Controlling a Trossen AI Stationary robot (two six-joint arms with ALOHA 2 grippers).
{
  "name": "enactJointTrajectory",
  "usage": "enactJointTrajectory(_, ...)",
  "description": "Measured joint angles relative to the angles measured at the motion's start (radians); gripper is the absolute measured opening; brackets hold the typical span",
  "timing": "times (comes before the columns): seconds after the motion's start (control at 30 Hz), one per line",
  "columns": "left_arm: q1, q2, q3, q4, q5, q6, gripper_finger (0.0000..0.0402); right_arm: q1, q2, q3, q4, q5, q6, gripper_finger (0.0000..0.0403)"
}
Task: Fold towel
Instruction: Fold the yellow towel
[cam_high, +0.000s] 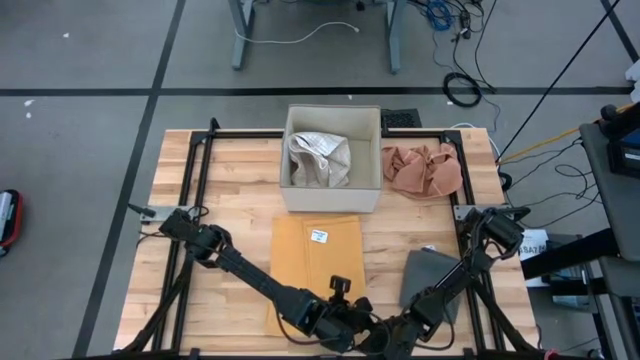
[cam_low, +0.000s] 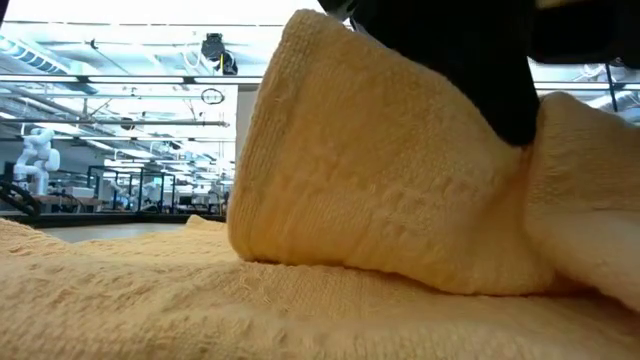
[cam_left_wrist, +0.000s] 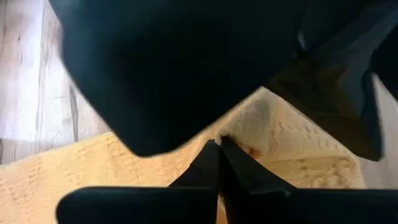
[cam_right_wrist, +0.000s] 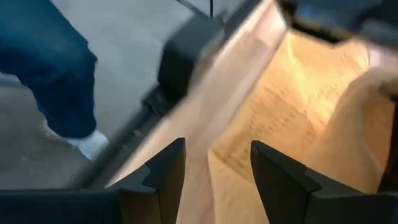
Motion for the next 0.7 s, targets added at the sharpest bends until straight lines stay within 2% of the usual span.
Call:
enactJointTrajectory(0.13,0.003,0.000,0.000,-0.003,0.000,-0.001,0.0002,-0.020,0.000,0.000,-0.061,0.006,-0.002,0.0158)
enactJointTrajectory(0.43,0.021,-0.001,0.000,-0.040,0.001,-0.023,0.0001,-0.038,0.000,0.000,-0.131,0.002,0.011,0.0085)
enactJointTrajectory(0.7,0.022,-0.002,0.000,-0.042,0.001,-0.043,0.0001,-0.038,0.000,0.000,-0.144,0.002,0.024,0.0085)
